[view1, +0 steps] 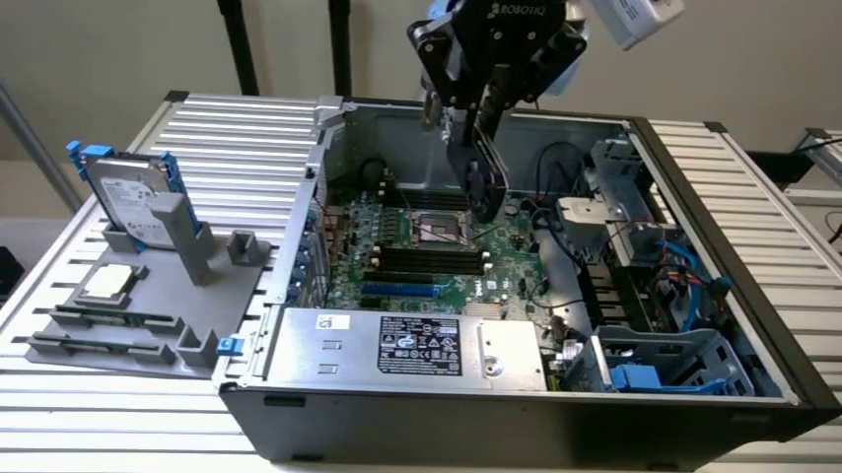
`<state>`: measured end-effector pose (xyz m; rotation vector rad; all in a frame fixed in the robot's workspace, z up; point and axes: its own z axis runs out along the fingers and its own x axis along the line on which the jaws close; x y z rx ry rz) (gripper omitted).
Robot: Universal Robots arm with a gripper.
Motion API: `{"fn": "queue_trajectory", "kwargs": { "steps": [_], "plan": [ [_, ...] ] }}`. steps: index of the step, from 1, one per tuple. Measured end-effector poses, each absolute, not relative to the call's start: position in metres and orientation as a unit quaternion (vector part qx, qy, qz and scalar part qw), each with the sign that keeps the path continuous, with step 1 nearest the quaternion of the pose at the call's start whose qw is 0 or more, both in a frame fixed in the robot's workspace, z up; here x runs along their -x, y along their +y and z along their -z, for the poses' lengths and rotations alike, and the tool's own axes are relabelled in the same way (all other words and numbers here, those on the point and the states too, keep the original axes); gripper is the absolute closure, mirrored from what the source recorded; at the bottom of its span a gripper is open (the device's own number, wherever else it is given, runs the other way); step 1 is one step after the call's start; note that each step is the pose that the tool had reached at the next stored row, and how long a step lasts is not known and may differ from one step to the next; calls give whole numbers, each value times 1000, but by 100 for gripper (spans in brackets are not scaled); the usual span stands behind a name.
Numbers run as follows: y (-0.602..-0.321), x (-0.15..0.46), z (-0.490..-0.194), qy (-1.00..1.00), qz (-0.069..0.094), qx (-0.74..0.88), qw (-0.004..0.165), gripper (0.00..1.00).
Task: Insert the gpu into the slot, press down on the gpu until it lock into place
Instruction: 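Insert the gpu into the slot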
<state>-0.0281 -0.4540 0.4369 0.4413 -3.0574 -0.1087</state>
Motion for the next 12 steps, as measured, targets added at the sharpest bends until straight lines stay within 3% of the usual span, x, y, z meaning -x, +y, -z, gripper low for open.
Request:
{"fn": "queue_trajectory", "kwargs": {
  "steps": [12],
  "plan": [
    [-454,28,-436,-967,32,-250,29,74]
  ]
}}
